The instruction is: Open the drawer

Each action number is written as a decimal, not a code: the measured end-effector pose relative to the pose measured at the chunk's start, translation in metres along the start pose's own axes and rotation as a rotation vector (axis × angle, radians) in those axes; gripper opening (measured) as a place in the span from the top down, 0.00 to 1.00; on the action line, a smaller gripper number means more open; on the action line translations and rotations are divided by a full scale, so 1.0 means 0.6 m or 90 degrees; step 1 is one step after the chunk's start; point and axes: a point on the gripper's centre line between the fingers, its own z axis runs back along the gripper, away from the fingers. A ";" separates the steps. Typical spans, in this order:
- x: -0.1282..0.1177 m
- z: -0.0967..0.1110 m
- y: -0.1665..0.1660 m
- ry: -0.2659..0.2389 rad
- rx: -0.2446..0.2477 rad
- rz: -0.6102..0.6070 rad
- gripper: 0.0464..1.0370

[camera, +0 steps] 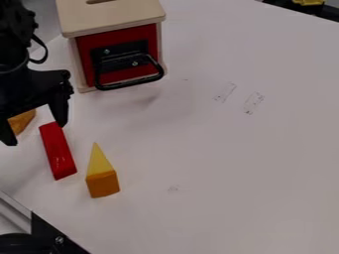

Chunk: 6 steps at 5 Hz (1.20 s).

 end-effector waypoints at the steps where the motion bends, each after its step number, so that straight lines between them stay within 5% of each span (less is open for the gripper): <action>1: -0.007 -0.005 0.003 0.011 0.005 0.000 0.04; 3: 0.019 -0.019 0.001 0.016 0.029 -0.226 0.04; 4: 0.032 -0.020 -0.017 0.011 0.013 -0.344 0.04; 6: 0.052 0.000 -0.069 -0.013 -0.099 -0.661 0.04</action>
